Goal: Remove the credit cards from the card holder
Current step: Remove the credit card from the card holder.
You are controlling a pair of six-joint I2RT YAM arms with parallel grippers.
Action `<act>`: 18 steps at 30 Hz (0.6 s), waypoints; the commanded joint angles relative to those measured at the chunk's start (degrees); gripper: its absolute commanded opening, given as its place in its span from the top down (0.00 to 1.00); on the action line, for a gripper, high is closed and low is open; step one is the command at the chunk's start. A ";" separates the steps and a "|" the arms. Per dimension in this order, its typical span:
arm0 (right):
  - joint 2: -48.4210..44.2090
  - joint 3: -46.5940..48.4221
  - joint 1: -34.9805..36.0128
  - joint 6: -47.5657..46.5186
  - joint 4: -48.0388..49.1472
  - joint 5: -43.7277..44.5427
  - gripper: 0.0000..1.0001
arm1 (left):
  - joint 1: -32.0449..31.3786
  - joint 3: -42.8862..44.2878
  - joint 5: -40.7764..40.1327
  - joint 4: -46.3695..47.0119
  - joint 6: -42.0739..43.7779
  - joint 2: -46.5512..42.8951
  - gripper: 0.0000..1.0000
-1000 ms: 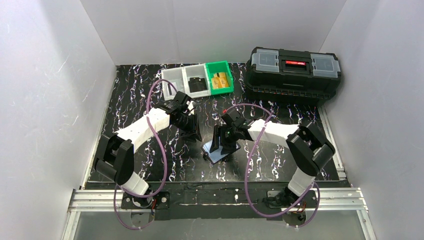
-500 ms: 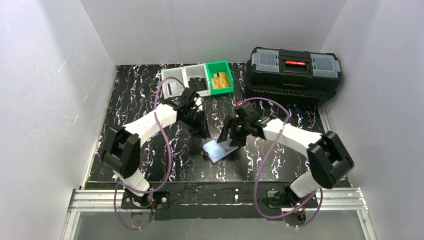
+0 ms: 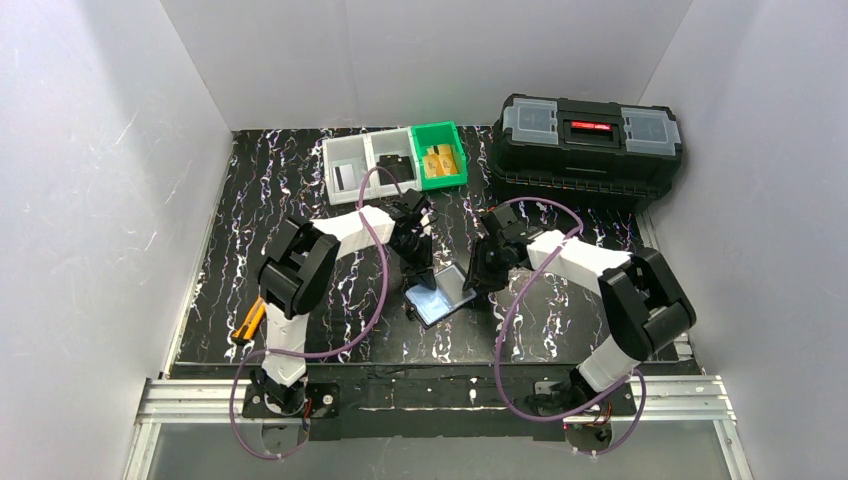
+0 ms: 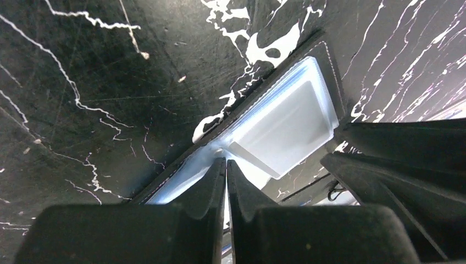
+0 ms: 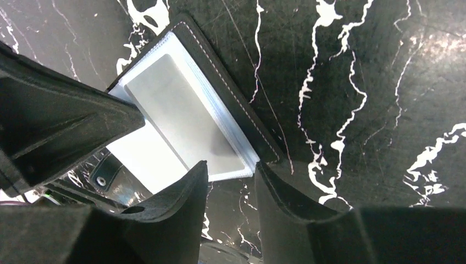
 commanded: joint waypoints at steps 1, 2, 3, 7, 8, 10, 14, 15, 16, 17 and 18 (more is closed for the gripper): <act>2.22 3.88 0.08 -2.97 -0.24 0.65 0.57 | 0.10 2.04 -1.31 -0.56 0.99 -0.28 0.96; 2.54 3.62 0.10 -2.77 0.07 0.52 0.58 | 0.12 2.12 -1.30 -0.77 1.18 0.08 0.96; 2.73 3.32 0.18 -2.71 0.42 0.39 0.59 | 0.11 2.21 -1.18 -0.90 1.35 0.52 0.96; 2.87 1.36 1.30 -1.23 1.76 -1.14 0.68 | 0.04 2.90 -0.14 -1.41 2.51 2.33 0.97; 2.66 0.73 1.98 -0.54 2.18 -1.65 0.69 | 0.02 3.27 0.15 -1.71 2.75 2.84 0.97; 2.25 -0.49 3.70 0.97 3.17 -2.99 0.72 | 0.01 4.43 1.00 -2.32 3.79 3.69 0.97; 0.89 -2.29 7.04 3.73 4.38 -3.93 0.74 | -0.48 6.91 2.13 -3.77 4.76 5.09 0.99; 0.72 -2.50 7.20 3.93 4.27 -3.70 0.74 | -0.66 6.93 2.33 -3.83 4.60 5.07 0.99; 0.62 -2.68 7.22 4.13 4.18 -3.55 0.73 | -0.96 6.73 2.30 -3.83 4.42 4.86 0.99; 0.48 -2.45 7.20 4.00 3.71 -2.96 0.72 | -1.25 6.39 2.23 -3.79 4.21 4.57 0.99; 0.44 -2.12 7.22 3.72 2.92 -2.07 0.69 | -1.35 5.87 2.10 -3.66 3.90 4.20 1.00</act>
